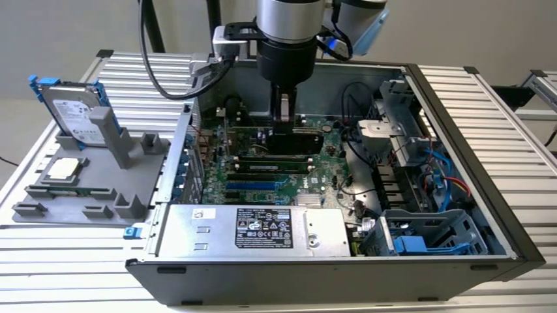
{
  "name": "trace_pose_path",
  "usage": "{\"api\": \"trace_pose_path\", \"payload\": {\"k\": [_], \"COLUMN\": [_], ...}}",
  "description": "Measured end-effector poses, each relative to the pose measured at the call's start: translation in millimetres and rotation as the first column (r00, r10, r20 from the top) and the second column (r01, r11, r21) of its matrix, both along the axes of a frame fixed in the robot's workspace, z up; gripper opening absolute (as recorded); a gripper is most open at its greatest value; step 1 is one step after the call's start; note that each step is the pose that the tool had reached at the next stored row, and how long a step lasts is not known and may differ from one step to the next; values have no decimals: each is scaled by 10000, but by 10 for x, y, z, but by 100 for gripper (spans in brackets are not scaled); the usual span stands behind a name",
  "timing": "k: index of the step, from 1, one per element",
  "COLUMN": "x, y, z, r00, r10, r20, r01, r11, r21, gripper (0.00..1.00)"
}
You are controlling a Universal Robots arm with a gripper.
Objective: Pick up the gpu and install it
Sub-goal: 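Insert the gpu into the slot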
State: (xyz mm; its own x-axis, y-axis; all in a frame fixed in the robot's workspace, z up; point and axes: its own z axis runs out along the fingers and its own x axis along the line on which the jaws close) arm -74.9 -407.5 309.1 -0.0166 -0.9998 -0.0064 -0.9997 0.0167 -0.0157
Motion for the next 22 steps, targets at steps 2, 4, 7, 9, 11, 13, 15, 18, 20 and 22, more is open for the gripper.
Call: {"api": "trace_pose_path", "payload": {"k": [2,4,7,9,11,13,15,18,20,22], "x": [0,0,0,0,0,0,0,0,-1,0], "y": [0,0,0,0,0,0,0,0,-2,-12], "z": [-28,-57,-97,-115,-122,-122,-123,-125,-132,-139], "r00": [10000,10000,10000,10000,10000,10000,10000,10000,10000,10000], "r10": [0,0,0,0,0,0,0,0,-1,0], "r20": [0,0,0,0,-1,-2,0,0,1,-1], "r01": [0,0,0,0,0,0,0,0,1,0], "r11": [10000,10000,10000,10000,10000,10000,10000,10000,10000,10000], "r21": [0,0,-3,-3,-5,-6,-4,-3,-1,-4], "gripper": [0,0,0,0,0,0,0,0,0,0]}}
